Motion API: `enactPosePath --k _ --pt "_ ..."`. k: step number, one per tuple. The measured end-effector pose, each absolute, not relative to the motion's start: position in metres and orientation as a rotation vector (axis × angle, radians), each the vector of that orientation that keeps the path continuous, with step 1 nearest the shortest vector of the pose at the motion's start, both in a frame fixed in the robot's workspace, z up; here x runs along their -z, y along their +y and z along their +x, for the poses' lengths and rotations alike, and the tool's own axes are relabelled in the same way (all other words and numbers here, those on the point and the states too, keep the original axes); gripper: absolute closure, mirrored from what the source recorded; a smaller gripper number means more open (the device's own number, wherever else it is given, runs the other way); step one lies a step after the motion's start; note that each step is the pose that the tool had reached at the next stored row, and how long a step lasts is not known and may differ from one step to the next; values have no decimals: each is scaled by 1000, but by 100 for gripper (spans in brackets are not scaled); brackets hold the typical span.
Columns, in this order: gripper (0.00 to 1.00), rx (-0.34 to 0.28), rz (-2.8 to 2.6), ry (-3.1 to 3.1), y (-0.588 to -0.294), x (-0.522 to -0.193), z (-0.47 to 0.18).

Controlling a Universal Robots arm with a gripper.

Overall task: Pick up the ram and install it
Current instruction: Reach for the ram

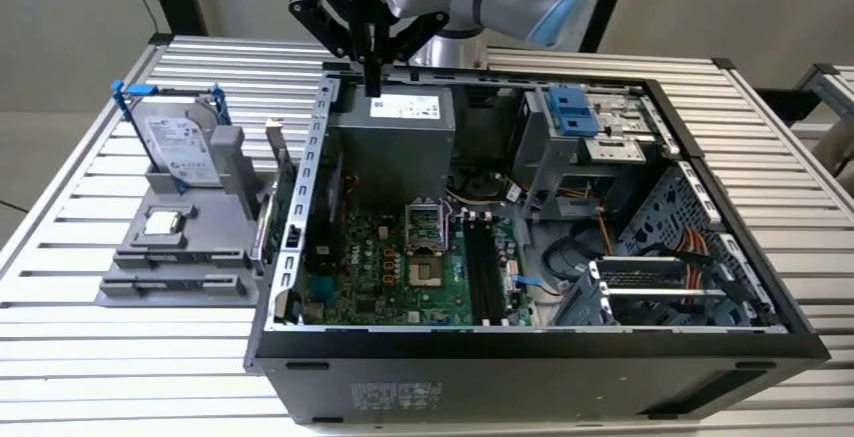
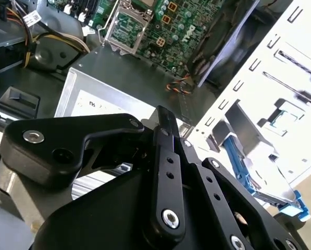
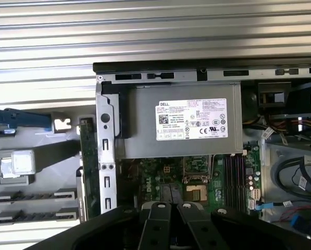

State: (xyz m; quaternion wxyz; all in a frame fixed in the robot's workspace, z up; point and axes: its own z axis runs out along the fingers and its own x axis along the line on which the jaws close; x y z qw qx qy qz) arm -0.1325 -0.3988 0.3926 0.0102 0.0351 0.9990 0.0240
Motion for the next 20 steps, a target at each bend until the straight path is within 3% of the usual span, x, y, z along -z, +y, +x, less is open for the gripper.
enactPosePath --k 20 --pt "100 -75 109 3118 -399 -393 -154"
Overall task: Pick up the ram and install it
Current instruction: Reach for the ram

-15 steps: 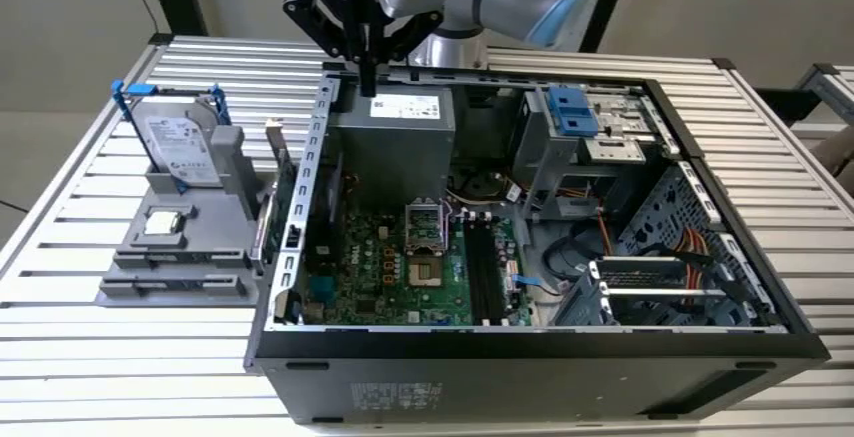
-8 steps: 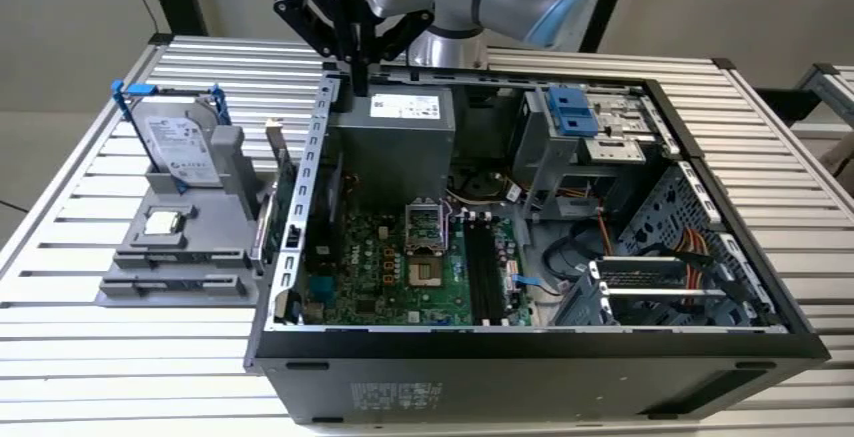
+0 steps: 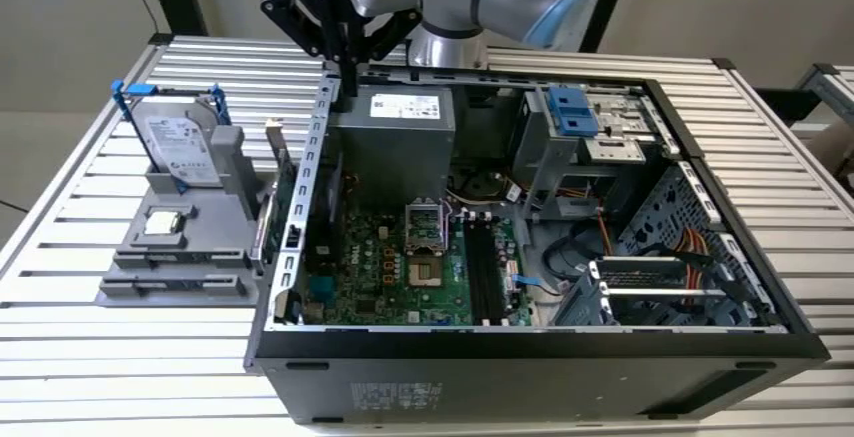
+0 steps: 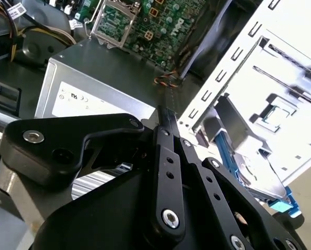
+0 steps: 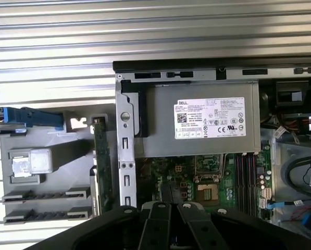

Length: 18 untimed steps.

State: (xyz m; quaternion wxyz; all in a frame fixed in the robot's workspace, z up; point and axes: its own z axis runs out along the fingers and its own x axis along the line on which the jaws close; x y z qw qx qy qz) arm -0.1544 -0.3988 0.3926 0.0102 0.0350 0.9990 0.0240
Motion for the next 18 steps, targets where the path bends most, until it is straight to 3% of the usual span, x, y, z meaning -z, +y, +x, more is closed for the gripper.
enactPosePath --k 18 --pt "100 -75 106 3119 -399 -393 -186"
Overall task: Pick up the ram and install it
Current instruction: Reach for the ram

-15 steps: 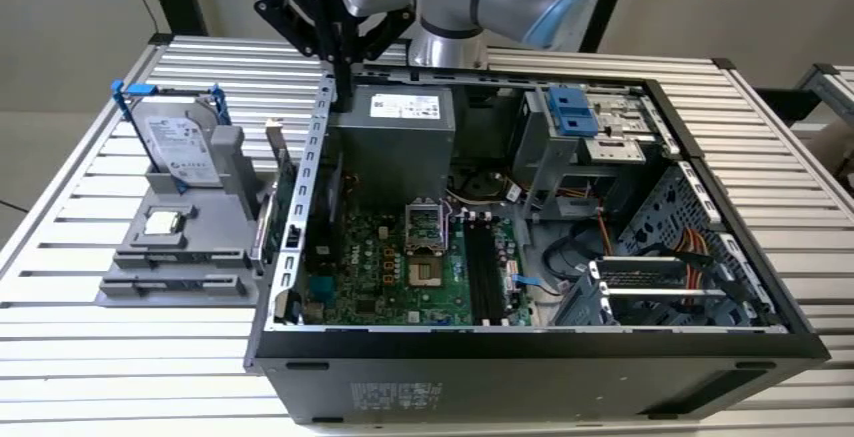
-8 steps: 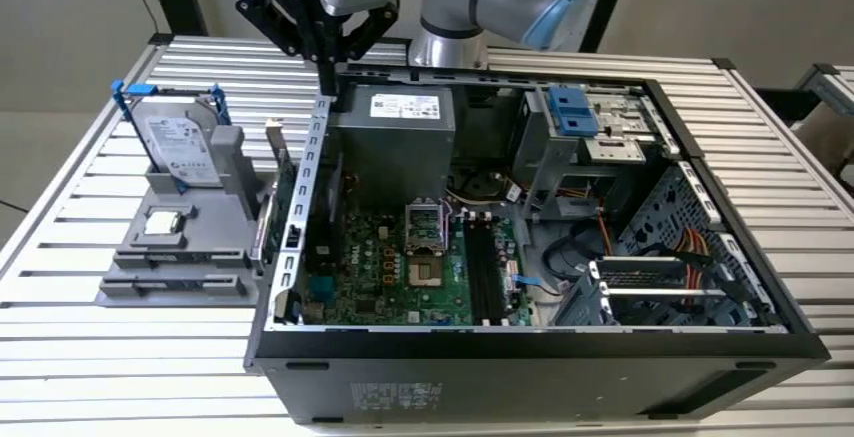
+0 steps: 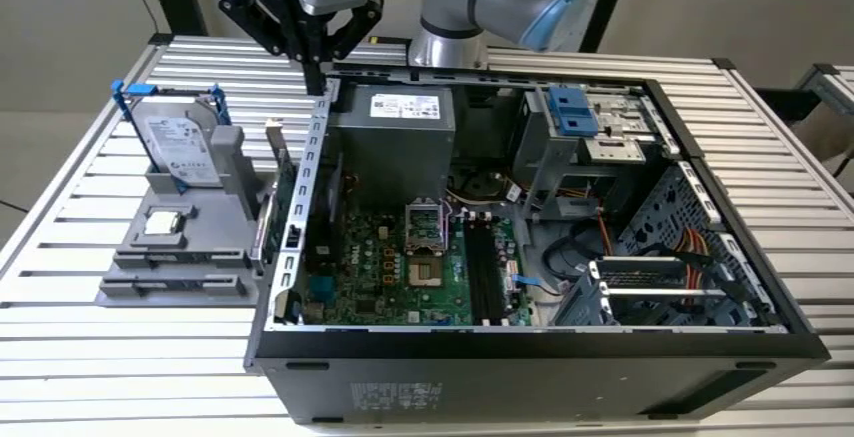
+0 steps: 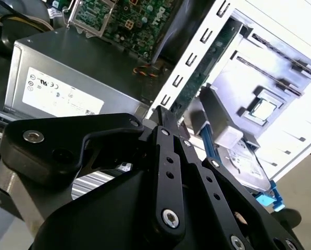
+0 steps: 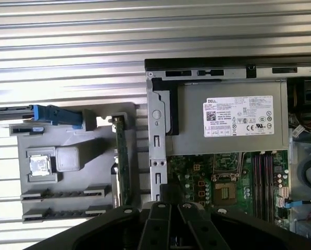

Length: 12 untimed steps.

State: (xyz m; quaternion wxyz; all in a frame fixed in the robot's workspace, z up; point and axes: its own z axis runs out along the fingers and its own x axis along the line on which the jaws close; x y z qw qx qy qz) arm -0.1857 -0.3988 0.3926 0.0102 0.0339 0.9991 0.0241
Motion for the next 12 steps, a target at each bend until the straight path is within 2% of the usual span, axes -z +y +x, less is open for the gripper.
enactPosePath --k 12 --pt "100 -75 104 3119 -399 -393 -203"
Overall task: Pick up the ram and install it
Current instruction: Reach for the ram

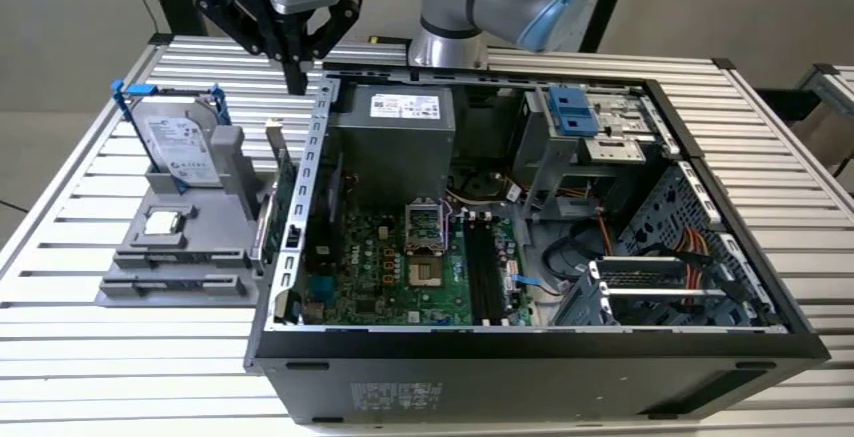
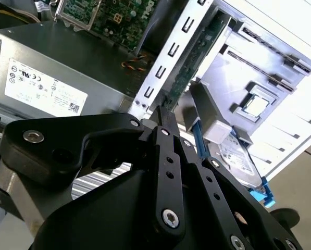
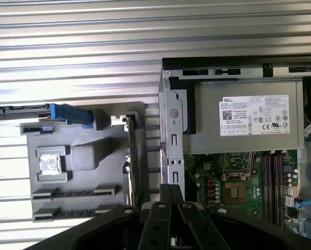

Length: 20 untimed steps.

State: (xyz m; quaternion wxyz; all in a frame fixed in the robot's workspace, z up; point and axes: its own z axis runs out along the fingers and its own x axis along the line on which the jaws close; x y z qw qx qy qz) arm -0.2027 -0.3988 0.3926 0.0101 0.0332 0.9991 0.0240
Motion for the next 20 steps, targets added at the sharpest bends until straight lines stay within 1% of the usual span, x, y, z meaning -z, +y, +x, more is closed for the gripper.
enactPosePath --k 20 --pt "100 -75 76 3125 -399 -393 -221"
